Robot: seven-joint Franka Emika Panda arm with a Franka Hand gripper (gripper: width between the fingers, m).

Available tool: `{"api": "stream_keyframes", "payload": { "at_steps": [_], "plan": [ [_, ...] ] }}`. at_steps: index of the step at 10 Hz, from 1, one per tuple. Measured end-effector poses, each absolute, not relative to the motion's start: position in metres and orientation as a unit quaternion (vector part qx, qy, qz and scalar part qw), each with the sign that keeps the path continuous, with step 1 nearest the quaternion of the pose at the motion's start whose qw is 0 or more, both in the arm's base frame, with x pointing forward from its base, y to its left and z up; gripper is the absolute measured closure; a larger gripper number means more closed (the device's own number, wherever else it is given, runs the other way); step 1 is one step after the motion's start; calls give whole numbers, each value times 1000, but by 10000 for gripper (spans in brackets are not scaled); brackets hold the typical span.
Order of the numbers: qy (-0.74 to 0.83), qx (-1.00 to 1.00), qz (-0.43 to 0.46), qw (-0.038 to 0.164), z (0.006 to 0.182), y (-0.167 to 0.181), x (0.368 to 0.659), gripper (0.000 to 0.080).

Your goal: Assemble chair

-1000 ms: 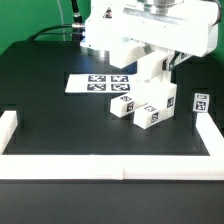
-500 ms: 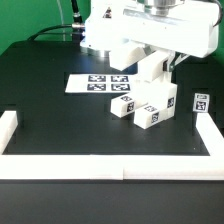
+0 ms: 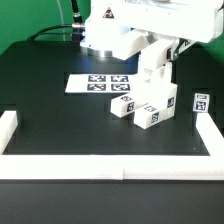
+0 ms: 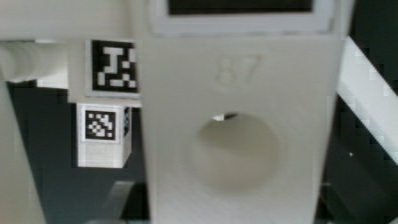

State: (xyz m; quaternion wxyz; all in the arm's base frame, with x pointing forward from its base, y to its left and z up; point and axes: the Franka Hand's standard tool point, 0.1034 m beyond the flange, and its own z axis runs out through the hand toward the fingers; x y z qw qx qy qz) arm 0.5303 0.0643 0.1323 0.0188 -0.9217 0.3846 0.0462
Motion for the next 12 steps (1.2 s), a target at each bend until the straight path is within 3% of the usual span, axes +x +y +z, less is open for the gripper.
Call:
{"api": "stream_keyframes", "payload": {
  "at_steps": [12],
  "plan": [
    [391,-919,53,-6,128,68,523,510]
  ]
}}
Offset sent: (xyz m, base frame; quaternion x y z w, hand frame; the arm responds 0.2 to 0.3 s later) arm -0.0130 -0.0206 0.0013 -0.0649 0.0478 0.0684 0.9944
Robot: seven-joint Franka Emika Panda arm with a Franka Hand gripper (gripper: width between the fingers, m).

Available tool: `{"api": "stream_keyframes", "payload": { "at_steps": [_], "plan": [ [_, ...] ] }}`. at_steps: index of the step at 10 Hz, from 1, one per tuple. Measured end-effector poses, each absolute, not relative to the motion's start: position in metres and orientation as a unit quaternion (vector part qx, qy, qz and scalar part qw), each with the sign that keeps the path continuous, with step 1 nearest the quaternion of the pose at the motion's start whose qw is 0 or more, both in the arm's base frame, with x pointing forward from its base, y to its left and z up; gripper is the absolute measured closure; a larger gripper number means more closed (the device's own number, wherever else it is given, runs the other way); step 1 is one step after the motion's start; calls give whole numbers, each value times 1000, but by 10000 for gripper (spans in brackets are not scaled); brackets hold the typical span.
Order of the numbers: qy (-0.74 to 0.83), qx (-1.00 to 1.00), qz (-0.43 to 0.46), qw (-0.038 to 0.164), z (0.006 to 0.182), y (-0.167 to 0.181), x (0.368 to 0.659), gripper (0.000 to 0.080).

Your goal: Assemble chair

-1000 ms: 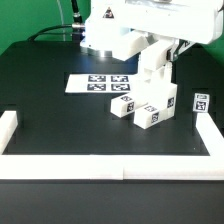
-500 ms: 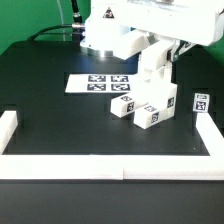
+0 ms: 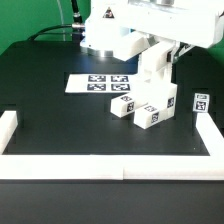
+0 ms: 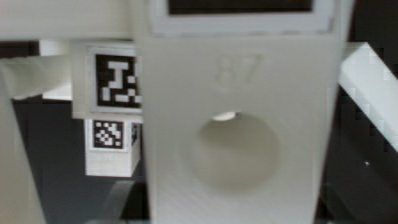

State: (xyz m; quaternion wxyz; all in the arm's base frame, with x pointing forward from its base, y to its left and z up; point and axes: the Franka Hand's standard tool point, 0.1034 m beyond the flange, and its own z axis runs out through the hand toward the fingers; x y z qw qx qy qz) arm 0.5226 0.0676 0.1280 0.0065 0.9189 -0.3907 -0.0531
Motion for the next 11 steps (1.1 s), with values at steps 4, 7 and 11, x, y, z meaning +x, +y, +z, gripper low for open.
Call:
{"api": "stream_keyframes", "payload": {
  "at_steps": [4,7,11],
  "plan": [
    [-391,919,-50,26,130,77,520,510],
    [-387,921,-42,24,128,82,521,510],
    [-383,924,-1,22,123,98,521,510]
  ]
}}
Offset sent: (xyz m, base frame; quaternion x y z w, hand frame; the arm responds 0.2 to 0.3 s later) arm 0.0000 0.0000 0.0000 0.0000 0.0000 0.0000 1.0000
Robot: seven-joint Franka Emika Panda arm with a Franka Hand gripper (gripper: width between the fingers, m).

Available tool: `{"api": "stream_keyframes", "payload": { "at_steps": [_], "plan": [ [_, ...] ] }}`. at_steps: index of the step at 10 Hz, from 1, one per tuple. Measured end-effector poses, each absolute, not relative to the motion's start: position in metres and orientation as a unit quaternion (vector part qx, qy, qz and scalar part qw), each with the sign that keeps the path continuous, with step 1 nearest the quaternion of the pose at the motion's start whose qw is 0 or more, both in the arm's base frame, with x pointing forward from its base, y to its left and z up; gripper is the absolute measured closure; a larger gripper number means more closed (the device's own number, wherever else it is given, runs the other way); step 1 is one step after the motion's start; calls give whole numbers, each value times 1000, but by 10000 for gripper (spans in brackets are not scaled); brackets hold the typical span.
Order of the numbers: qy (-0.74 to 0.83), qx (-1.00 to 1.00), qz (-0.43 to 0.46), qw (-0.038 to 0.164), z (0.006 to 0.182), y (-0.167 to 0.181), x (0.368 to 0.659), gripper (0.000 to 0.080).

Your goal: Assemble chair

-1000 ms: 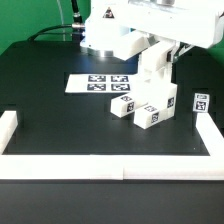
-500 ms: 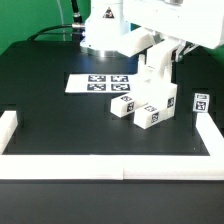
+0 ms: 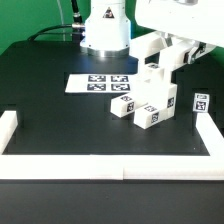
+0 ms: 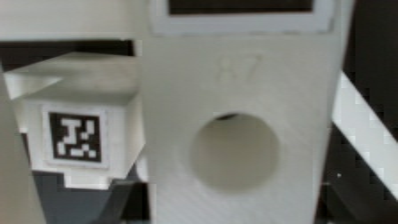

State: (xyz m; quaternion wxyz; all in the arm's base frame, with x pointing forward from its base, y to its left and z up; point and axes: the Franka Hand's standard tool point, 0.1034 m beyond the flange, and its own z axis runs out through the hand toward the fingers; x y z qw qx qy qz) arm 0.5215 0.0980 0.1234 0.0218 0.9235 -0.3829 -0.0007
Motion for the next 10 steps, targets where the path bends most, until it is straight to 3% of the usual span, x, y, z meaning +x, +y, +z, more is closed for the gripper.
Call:
{"api": "stream_keyframes", "payload": {
  "at_steps": [8,10],
  "plan": [
    [-367,930,-6,21,122,91,517,509],
    [-380,925,-2,15,136,82,514,509]
  ]
}}
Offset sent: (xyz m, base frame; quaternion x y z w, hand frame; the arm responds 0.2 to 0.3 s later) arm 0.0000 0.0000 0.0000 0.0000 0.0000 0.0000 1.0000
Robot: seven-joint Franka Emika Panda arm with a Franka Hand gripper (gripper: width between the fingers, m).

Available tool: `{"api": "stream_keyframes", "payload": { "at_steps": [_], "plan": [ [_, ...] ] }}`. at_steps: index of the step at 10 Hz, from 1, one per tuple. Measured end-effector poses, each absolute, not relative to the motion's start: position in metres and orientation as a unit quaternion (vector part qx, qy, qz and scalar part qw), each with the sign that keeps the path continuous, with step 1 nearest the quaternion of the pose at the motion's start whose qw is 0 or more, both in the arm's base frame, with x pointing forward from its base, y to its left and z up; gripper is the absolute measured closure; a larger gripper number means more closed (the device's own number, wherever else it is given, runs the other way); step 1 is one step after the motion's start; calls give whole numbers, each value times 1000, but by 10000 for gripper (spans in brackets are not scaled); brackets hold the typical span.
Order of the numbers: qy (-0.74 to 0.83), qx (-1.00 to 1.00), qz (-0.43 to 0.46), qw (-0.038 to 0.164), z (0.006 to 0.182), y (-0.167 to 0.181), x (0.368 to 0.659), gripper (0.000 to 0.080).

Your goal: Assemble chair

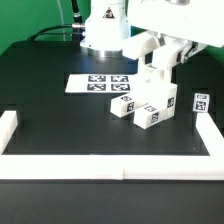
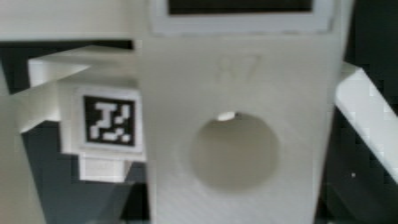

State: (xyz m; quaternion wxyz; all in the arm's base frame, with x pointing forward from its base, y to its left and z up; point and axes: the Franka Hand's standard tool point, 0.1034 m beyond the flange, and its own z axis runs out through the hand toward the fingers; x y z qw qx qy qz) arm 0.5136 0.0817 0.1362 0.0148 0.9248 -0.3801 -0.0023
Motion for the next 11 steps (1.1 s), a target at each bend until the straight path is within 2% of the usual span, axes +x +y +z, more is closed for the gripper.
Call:
{"api": "stream_keyframes", "payload": {
  "at_steps": [1,6,9,11],
  "plan": [
    [-381,924,-2,12,140,81,511,509],
    [-378,925,30,7,135,97,514,509],
    [-387,918,82,-9,142,115,513,509],
    [-373,925,75,-11,140,105,510,509]
  ]
}}
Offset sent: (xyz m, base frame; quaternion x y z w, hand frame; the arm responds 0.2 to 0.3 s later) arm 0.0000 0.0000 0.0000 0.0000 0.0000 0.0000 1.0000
